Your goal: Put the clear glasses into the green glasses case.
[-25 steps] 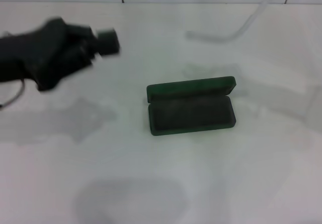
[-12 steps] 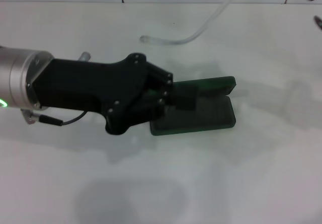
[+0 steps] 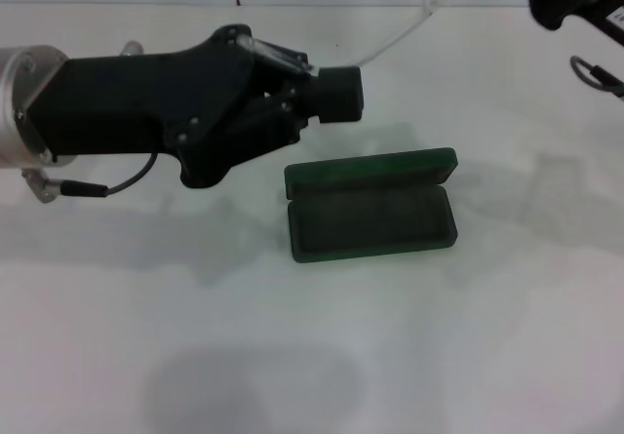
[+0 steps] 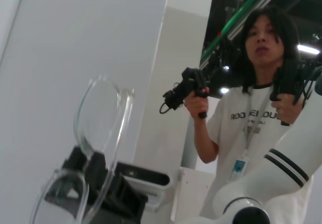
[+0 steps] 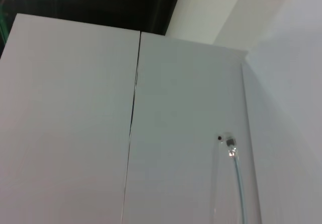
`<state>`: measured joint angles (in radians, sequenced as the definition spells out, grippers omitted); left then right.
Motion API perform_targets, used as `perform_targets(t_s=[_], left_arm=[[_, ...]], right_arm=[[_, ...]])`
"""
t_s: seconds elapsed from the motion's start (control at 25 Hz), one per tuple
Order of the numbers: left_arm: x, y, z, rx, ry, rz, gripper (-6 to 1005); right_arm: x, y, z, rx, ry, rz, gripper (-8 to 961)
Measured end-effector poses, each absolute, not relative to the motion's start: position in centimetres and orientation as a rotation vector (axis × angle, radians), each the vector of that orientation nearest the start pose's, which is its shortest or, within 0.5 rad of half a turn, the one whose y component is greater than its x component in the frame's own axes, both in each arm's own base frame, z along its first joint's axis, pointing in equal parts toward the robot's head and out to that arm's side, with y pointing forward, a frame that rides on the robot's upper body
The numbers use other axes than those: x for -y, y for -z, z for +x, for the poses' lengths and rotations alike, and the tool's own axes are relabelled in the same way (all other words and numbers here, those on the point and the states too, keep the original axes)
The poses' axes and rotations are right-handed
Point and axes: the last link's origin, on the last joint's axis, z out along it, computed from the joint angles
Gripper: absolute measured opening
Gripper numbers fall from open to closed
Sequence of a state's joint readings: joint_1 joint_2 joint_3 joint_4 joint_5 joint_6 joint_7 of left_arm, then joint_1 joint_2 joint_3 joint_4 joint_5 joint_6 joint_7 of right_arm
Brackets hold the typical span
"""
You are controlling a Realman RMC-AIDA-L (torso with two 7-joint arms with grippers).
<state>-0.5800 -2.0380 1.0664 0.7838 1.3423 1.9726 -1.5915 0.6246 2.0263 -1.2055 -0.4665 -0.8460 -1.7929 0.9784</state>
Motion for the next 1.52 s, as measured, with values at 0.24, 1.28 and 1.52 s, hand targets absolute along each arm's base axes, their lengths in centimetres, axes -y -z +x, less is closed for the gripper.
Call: perform_targets(t_s=[0.24, 1.28, 1.52], left_arm=[[-30.5, -4.2, -13.9, 0.227, 1.552, -2.982, 31], [-30.8, -4.3, -15.0, 0.311, 1.603, -2.904, 31], [-30.7, -4.3, -15.1, 0.327, 1.596, -2.909, 31]], right_arm=[[-34.3, -2.9, 14.2, 0.063, -1.69, -2.339, 94], [-33.6, -1.8, 13.9, 0.059, -1.692, -2.398, 79], [-33.6, -1.8, 14.1, 0.047, -1.691, -2.393, 66]])
